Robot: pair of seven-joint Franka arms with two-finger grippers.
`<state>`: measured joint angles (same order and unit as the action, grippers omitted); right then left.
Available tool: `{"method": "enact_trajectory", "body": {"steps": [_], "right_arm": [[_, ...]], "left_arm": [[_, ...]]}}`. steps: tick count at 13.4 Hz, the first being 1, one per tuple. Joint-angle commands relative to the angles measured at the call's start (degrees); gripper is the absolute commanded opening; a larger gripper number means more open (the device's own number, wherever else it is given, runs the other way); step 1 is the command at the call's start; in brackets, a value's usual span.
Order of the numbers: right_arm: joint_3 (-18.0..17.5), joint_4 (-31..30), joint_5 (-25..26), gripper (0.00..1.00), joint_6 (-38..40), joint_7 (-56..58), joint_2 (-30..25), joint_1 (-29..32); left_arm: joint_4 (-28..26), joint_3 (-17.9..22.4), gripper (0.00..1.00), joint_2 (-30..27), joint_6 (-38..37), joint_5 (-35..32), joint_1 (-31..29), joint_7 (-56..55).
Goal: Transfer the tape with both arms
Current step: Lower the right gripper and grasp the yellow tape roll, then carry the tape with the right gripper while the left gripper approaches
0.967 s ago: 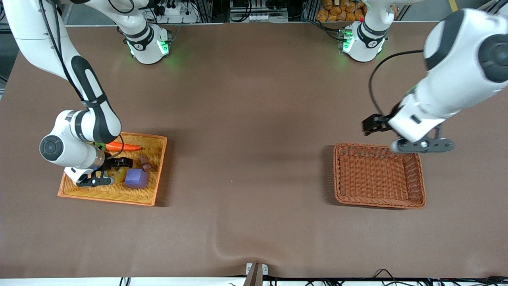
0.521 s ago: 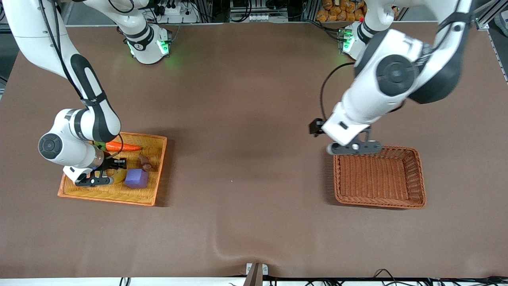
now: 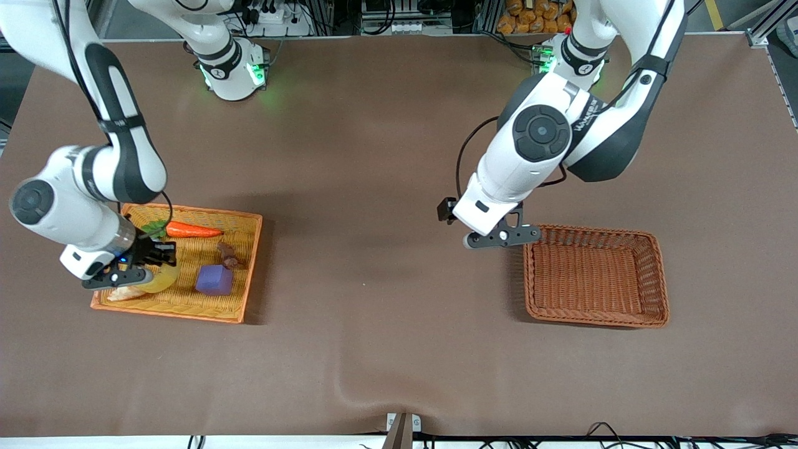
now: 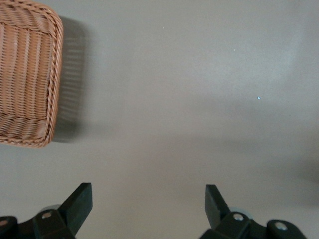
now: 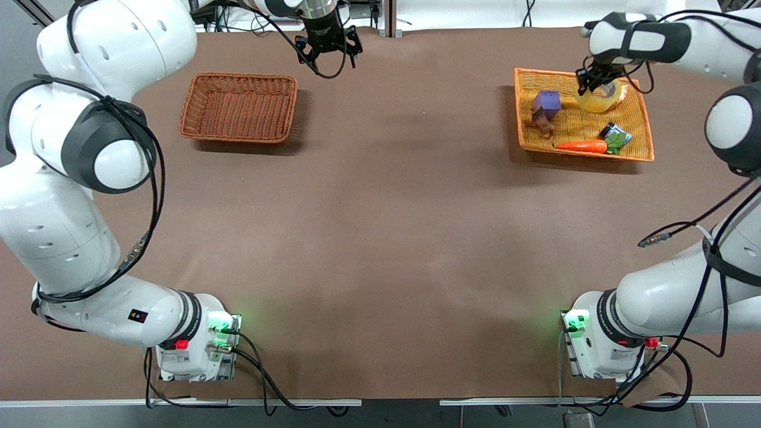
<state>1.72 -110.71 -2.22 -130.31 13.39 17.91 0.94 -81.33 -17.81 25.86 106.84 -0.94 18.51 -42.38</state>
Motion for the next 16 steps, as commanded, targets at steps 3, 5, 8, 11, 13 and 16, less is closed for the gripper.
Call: {"method": "enact_trajectory", "body": {"steps": [3,5,8,11,13,16], "right_arm": [[-0.22,-1.27,-1.03,0.0,4.53,-5.8,-6.83,-7.95],[-0.22,2.06,-1.03,0.0,6.02,-15.27,-6.31,-14.01],[-0.13,6.72,-0.95,0.0,6.29,-30.39,-4.65,-22.71],[-0.13,12.86,-0.95,0.0,6.21,-44.19,0.35,-29.83],[-0.13,19.01,-1.21,0.0,6.21,-51.59,5.01,-32.31],[-0.22,27.01,-0.95,0.0,5.68,-63.09,12.91,-36.17]], "left_arm": [[1.26,0.5,1.0,-0.1,-0.05,-0.38,0.39,-1.13],[1.09,0.5,1.0,-0.28,-0.05,-0.38,0.21,-1.04],[0.83,0.58,1.0,-1.85,-1.27,-0.38,-1.01,-0.43],[0.82,0.58,1.0,-5.1,-5.75,-0.38,-5.66,2.2],[0.91,0.59,1.0,-6.6,-7.42,-0.38,-9.44,7.54],[0.91,0.23,1.0,-7.66,-8.92,0.23,-13.58,15.2]]}}
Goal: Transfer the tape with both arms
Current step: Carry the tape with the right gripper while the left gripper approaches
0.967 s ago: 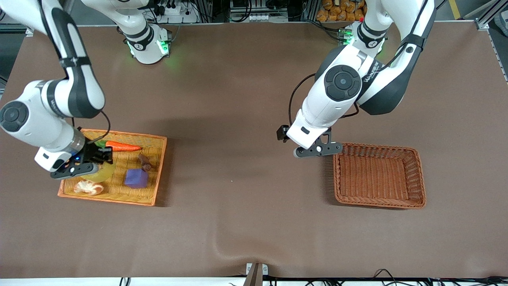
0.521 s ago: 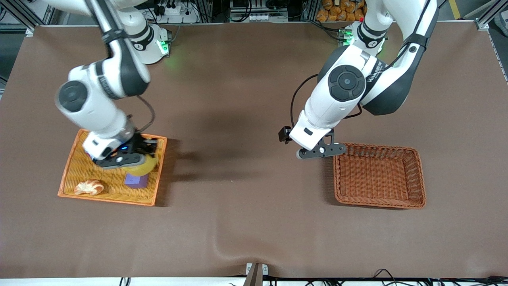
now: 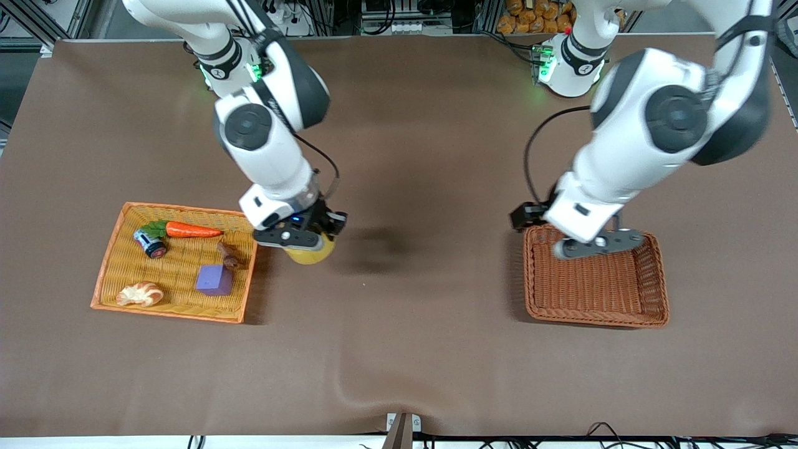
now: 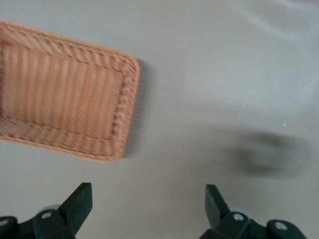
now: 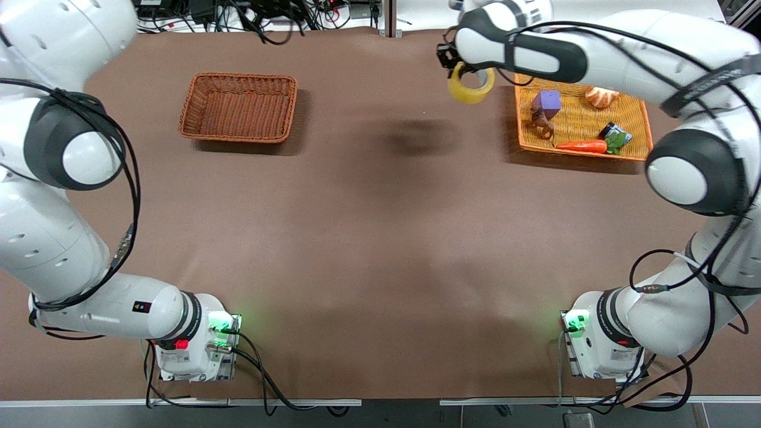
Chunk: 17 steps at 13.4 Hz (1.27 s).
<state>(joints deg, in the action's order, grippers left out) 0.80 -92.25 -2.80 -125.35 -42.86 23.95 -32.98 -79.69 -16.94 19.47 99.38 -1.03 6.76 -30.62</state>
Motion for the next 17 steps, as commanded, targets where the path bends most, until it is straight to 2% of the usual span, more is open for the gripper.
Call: {"method": "enact_trajectory", "body": {"steps": [1,3,7,13,14,15,16,17], "right_arm": [[0.78,12.14,-0.28,0.0,0.64,-10.54,10.12,-3.75],[0.78,17.08,-0.02,0.0,-0.41,-17.4,15.31,-6.91],[0.96,17.28,0.42,0.0,-10.77,-29.11,20.33,-12.45],[1.31,17.28,0.86,0.0,-17.99,-31.67,25.79,-14.92],[1.31,17.19,1.04,0.13,-17.91,-31.68,25.88,-14.92],[1.48,17.28,1.21,0.52,-17.91,-31.59,25.79,-14.84],[2.27,17.28,1.39,1.0,-17.91,-31.59,25.53,-14.92],[3.23,17.28,1.65,1.0,-17.82,-31.41,25.01,-15.1]], "left_arm": [[-0.82,-0.64,1.0,-1.27,-1.99,0.41,-1.84,3.72],[-0.73,-0.73,1.0,-1.19,-2.08,0.33,-1.84,3.72],[-0.73,-0.73,1.0,-1.19,-2.08,0.33,-1.93,3.81],[-0.73,-0.73,1.0,-1.19,-2.17,0.33,-1.84,3.72],[-0.82,-0.73,1.0,-1.19,-2.17,0.33,-1.84,3.72],[-0.82,-0.73,1.0,-1.19,-2.08,0.33,-1.75,3.72],[-0.73,-0.73,1.0,-0.92,-2.17,0.68,-1.4,3.38],[-0.82,-0.9,1.0,-0.75,-2.17,1.38,-1.31,3.11]]}}
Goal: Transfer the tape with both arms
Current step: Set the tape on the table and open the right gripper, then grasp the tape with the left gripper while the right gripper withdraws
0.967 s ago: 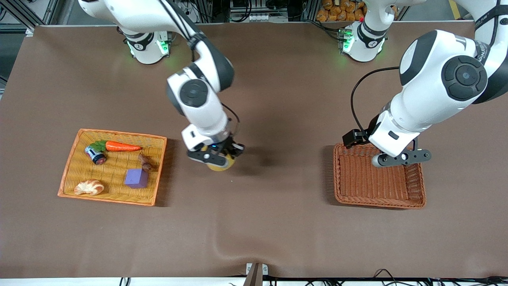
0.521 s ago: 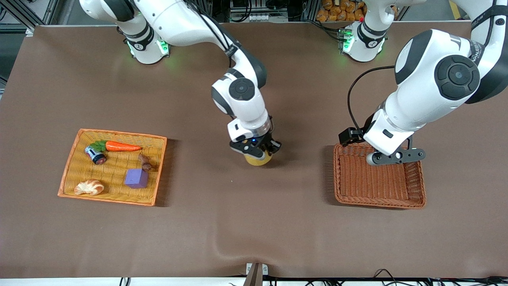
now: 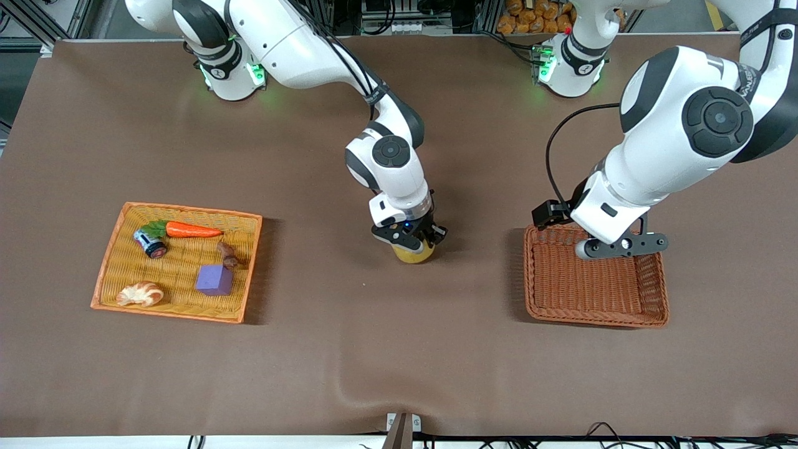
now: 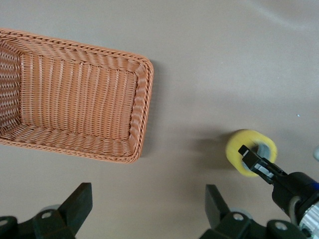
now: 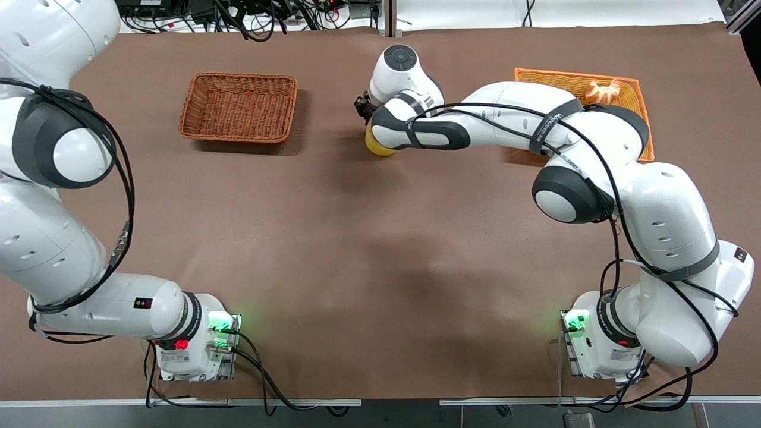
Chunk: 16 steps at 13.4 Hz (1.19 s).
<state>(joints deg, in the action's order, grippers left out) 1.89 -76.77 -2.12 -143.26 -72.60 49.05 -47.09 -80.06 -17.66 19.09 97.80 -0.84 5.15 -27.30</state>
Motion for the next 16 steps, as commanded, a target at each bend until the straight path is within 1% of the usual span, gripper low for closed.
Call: {"method": "enact_trajectory", "body": {"steps": [1,2,4,5,8,10,13,14,16], "right_arm": [[2.42,1.8,0.98,1.0,0.17,-1.41,-0.97,-0.81],[2.94,1.8,0.98,1.0,0.26,-1.23,-1.93,-0.29],[4.87,1.53,0.8,1.0,1.31,-0.44,-5.71,0.76],[4.97,1.45,0.8,1.0,3.14,1.47,-7.2,2.34],[4.79,1.27,-0.07,1.0,10.78,13.67,-10.63,8.75],[4.79,1.18,-0.08,1.0,15.18,21.66,-12.22,12.62],[4.7,-2.32,-0.16,1.0,22.56,35.19,-16.17,18.33],[4.7,-3.47,-0.16,1.0,24.15,41.25,-17.31,20.26],[4.7,-4.97,-0.25,1.0,26.17,47.87,-19.16,23.52]], "left_arm": [[-0.45,-0.09,1.0,-0.19,-0.59,2.5,0.56,-0.38],[-0.45,-0.09,1.0,-0.01,-0.59,3.2,0.82,-0.64],[-0.45,-0.09,1.0,0.07,-0.5,3.21,2.4,-1.17],[-0.45,-0.09,1.0,0.68,-0.5,3.12,3.28,-2.39],[-0.36,-0.09,1.0,3.05,0.72,3.04,6.26,-4.51],[-0.8,-0.09,1.0,4.55,4.14,3.12,9.77,-4.78],[-0.71,0.08,1.0,9.55,9.41,2.25,15.92,-10.38],[-0.71,0.08,1.0,10.96,10.73,1.37,16.81,-11.62],[-0.71,0.0,1.0,14.21,12.93,-1.0,17.08,-11.98]]}}
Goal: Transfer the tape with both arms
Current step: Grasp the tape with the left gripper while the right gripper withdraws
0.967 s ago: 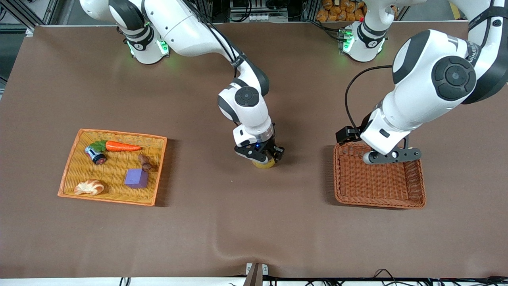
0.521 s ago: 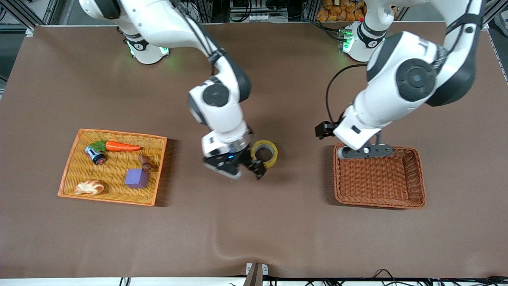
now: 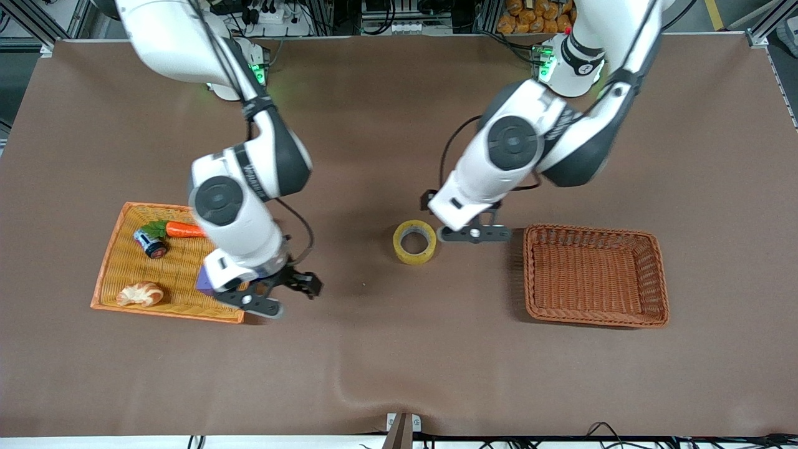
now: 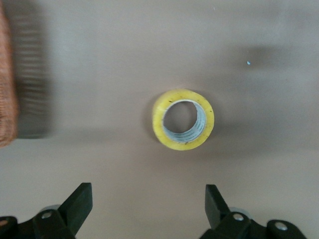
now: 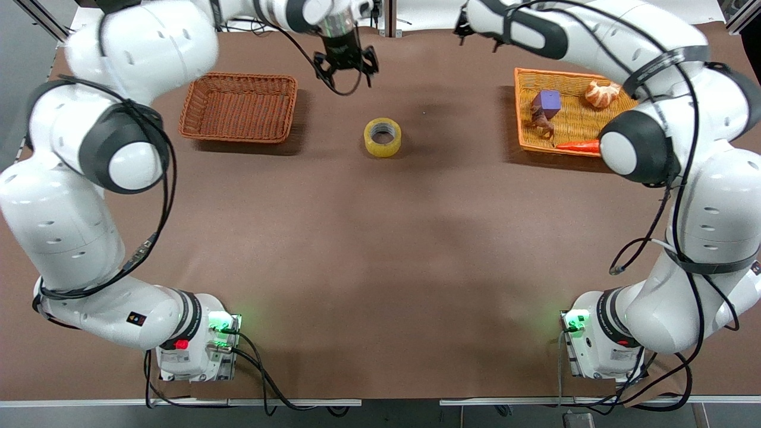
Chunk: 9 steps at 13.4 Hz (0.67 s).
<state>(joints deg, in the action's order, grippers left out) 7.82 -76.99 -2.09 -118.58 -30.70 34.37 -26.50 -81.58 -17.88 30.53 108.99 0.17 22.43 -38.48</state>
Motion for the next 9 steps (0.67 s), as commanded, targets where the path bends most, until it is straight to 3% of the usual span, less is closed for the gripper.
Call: {"method": "enact_trajectory", "body": {"steps": [1,4,9], "right_arm": [[-1.22,-5.35,-0.28,1.0,3.68,9.57,-5.44,4.51],[-1.22,-5.89,-0.28,1.0,12.81,18.55,-9.13,9.43],[-1.31,-7.28,-0.28,1.0,25.32,24.7,-18.0,15.32]], "left_arm": [[0.9,0.21,1.0,4.87,3.85,-1.49,0.51,-1.85],[0.9,0.39,1.0,10.06,12.19,-4.55,1.74,-3.35],[0.37,0.56,1.0,13.33,13.01,-5.71,2.27,-3.26]]}}
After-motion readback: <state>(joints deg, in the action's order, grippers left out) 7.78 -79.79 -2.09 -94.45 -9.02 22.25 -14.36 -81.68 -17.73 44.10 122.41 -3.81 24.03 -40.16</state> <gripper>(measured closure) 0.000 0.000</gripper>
